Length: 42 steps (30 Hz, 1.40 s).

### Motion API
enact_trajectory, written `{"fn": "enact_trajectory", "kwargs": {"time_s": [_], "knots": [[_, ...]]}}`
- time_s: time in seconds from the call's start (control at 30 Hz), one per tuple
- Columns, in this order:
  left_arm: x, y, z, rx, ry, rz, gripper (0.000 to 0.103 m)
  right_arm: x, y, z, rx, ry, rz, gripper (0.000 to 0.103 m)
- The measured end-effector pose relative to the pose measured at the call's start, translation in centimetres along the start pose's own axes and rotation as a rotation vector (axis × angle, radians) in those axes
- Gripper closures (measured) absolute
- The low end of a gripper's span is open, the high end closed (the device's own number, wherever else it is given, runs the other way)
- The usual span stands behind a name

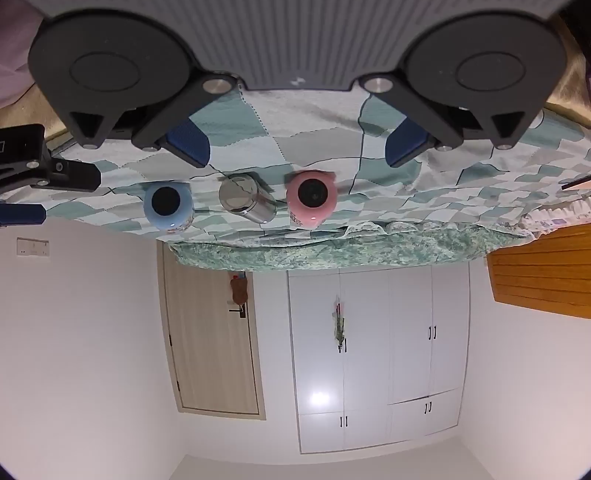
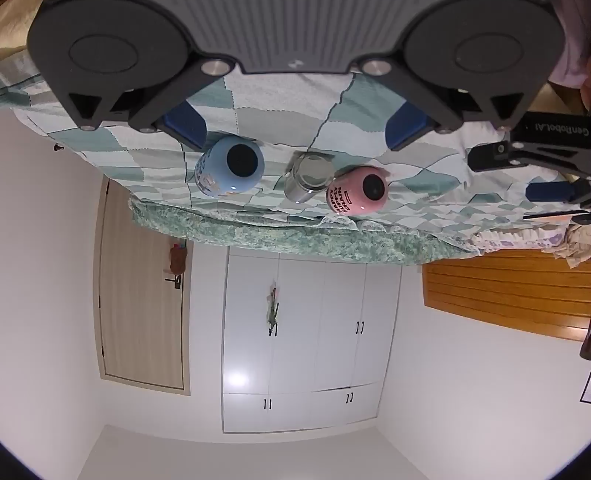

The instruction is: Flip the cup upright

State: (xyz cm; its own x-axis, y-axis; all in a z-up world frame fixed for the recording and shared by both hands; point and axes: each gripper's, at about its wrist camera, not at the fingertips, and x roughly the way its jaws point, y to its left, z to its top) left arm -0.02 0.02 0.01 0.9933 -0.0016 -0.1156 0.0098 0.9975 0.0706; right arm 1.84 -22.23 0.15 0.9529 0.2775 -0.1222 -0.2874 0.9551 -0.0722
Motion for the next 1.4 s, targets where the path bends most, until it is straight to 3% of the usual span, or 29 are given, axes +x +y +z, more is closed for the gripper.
{"fn": "enact_trajectory", "kwargs": {"time_s": [1.4], "knots": [[-0.05, 0.27, 0.14, -0.011, -0.003, -0.004, 0.0, -0.01, -0.05, -0.06, 0.0, -0.003, -0.001, 0.0]]}}
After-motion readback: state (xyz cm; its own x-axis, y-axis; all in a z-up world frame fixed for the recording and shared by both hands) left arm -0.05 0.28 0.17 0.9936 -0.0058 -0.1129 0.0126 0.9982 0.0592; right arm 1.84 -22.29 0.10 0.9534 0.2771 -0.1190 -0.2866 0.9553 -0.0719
